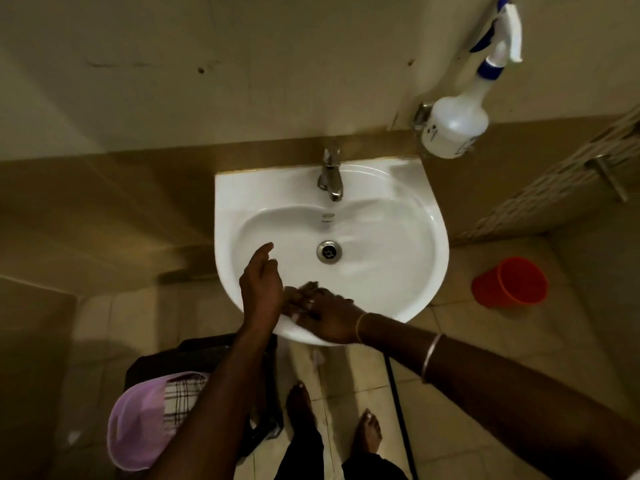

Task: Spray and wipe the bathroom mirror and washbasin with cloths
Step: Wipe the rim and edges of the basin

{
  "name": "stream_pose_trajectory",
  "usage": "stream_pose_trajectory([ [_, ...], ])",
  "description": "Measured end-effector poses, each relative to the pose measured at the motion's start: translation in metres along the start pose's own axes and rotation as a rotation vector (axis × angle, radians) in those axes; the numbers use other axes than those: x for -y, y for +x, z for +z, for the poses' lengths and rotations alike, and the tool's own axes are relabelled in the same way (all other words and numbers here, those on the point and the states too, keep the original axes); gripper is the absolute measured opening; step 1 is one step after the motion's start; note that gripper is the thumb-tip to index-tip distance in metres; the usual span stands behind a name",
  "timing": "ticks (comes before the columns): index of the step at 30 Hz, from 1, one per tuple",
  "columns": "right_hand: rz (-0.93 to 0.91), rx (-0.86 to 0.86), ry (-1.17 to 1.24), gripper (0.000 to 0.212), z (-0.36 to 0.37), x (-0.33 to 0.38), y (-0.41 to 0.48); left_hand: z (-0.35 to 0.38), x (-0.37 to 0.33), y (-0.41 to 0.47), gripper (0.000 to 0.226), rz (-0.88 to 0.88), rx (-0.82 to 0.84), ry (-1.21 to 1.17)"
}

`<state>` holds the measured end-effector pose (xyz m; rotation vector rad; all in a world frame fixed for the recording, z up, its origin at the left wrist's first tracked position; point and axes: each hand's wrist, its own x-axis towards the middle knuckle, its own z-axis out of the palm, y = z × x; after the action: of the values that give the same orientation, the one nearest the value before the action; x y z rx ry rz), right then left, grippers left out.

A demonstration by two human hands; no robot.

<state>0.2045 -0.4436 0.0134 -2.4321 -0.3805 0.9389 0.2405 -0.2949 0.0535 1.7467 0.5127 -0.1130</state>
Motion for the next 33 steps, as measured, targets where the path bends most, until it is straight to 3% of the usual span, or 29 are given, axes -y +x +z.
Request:
stream_pose_trajectory([
  [4,0.167,0.091,-0.339,0.066,-0.033,-0.068,-0.034,0.014,0.008,-0.009,0.038,-0.030,0.058,0.034],
  [11,0.335,-0.033,-0.796,0.066,-0.097,-0.146,-0.039,0.016,0.016,-0.014,0.039,-0.034,0.077,0.061],
  [14,0.389,-0.111,-0.844,0.063,-0.101,-0.151,-0.031,0.008,0.019,-0.014,0.039,-0.030,0.085,0.062],
  [17,0.518,-0.197,-0.694,0.070,-0.079,-0.149,-0.022,-0.001,0.022,-0.017,0.038,-0.023,0.079,0.063],
  [20,0.718,-0.321,-0.305,0.084,-0.046,-0.121,-0.008,-0.009,0.020,-0.019,0.037,-0.043,0.056,0.047],
  [23,0.780,-0.328,0.026,0.087,-0.014,-0.057,0.019,-0.017,0.017,-0.021,0.037,-0.045,0.016,0.031],
  [28,0.605,-0.161,0.230,0.069,0.018,0.051,0.065,-0.037,0.015,-0.015,0.035,0.017,-0.088,-0.045],
  [33,0.472,-0.202,0.389,0.081,0.016,0.110,0.108,-0.048,0.013,-0.008,0.033,0.039,-0.260,-0.205],
])
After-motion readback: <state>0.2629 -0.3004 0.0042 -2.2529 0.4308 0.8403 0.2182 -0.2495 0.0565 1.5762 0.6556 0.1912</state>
